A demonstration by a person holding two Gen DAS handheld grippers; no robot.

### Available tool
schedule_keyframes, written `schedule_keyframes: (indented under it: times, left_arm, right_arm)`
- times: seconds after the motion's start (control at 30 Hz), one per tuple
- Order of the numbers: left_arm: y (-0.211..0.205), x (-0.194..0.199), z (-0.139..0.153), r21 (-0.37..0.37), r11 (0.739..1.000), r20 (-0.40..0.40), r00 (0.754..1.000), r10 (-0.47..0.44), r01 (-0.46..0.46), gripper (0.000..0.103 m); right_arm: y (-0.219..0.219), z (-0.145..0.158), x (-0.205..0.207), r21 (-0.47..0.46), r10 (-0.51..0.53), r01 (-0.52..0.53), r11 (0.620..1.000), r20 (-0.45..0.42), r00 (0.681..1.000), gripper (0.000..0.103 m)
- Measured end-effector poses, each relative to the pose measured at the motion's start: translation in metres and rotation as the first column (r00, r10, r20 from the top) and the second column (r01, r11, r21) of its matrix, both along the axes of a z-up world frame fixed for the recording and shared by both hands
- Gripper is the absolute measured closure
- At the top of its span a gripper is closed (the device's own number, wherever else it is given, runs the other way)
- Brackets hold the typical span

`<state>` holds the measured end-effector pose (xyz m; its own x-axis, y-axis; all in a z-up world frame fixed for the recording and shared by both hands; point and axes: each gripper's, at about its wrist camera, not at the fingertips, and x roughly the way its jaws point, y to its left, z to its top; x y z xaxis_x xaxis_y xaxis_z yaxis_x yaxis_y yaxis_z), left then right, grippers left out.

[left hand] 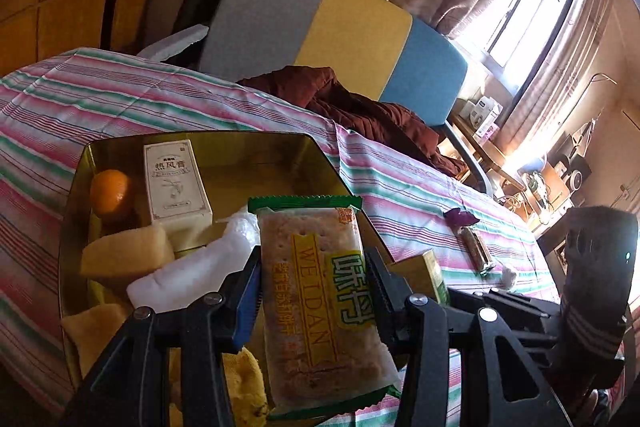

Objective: Organize objects
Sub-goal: 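Lower the crackers and green box into the gold tray and open both tools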

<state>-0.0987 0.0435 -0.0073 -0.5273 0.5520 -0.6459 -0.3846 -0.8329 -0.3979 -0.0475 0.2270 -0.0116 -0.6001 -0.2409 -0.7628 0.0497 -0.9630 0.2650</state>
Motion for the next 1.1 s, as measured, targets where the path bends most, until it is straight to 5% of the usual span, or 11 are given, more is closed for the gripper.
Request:
schedule_keyframes:
  times: [0.1,0.2,0.37,0.53,0.77,1.1]
  left_arm:
    - [-0.004,-0.008,0.001,0.025,1.0,0.025,1.0,0.009,-0.01,0.055]
    - [-0.001,-0.013,-0.005,0.006,1.0,0.058,0.998,0.025,-0.026,0.048]
    - [-0.005,-0.012,-0.02,0.002,0.999,0.108,0.993,0.044,-0.045,0.046]
    - [-0.009,0.007,-0.023,-0.05,0.997,0.057,0.997,0.055,-0.053,0.046]
    - [-0.007,0.034,-0.018,-0.133,0.99,-0.027,0.999,0.046,-0.049,0.046]
    - [-0.009,0.052,-0.006,-0.23,0.968,-0.12,0.99,0.069,-0.095,0.046]
  right_arm:
    - [-0.007,-0.006,-0.003,0.021,-0.013,0.012,1.0,0.013,1.0,0.071]
    - [-0.007,-0.013,-0.005,0.043,-0.036,0.035,0.998,0.028,0.999,0.046]
    - [-0.003,-0.019,0.003,0.04,-0.05,0.048,0.998,0.042,0.998,0.039]
    - [-0.004,-0.019,0.013,0.04,-0.062,0.061,0.997,0.03,0.998,0.028]
    - [-0.015,-0.007,0.027,0.138,-0.082,0.085,0.987,-0.033,0.996,0.0]
    - [-0.002,0.001,0.046,0.167,-0.161,0.172,0.971,-0.077,0.984,0.0]
